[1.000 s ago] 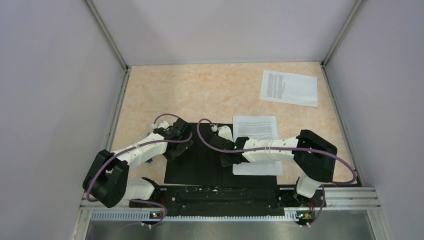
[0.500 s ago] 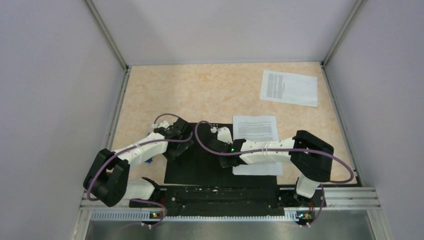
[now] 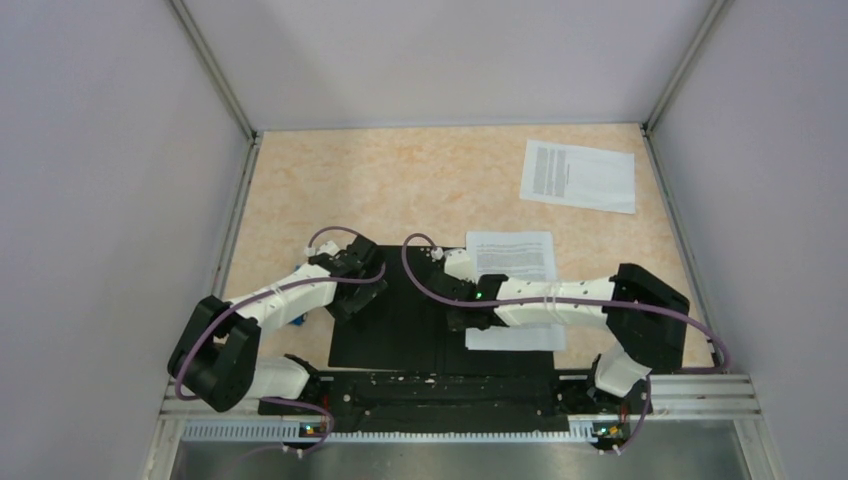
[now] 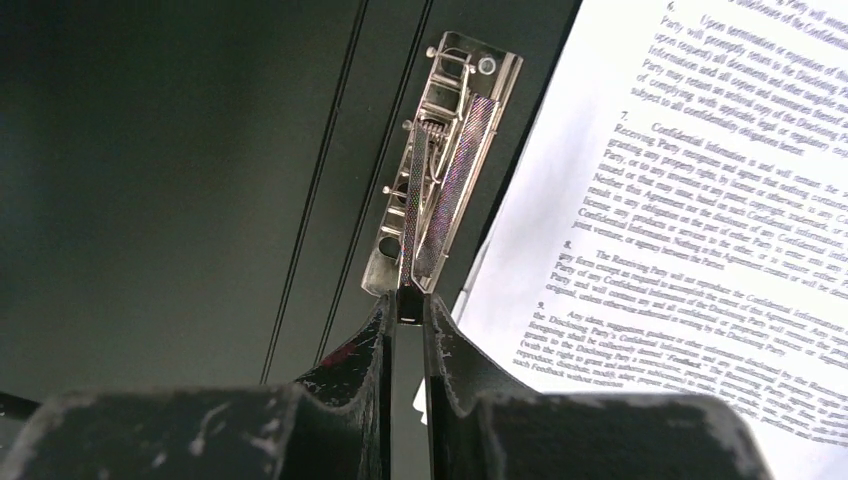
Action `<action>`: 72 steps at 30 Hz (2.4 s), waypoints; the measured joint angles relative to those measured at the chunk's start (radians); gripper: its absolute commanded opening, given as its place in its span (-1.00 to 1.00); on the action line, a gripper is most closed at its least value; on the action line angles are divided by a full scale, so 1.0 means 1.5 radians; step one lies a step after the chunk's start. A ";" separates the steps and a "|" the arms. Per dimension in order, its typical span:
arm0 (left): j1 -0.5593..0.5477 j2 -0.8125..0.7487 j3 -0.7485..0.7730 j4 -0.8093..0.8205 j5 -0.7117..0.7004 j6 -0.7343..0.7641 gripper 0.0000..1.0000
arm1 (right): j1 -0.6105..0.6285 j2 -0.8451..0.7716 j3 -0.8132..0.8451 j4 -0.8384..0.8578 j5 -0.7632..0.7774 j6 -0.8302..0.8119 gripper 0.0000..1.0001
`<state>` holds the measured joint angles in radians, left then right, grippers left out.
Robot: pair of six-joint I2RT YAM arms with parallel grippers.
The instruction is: Put the files into the folder
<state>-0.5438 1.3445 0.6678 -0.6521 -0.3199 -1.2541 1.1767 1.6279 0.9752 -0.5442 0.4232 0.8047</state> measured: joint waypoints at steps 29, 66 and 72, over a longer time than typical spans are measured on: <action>-0.041 -0.057 0.087 0.065 0.087 0.222 0.79 | -0.271 -0.295 -0.094 0.004 -0.119 -0.081 0.38; -0.240 0.315 0.354 0.119 0.212 0.394 -0.40 | -0.590 -0.384 -0.236 0.095 -0.239 -0.113 0.59; -0.241 0.348 0.394 0.101 0.182 0.395 -0.50 | -0.590 -0.380 -0.236 0.102 -0.240 -0.122 0.59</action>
<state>-0.9058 1.8664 1.2591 -0.4999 -0.0475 -0.6621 0.2913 1.0573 0.6212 -0.3916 0.0635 0.6216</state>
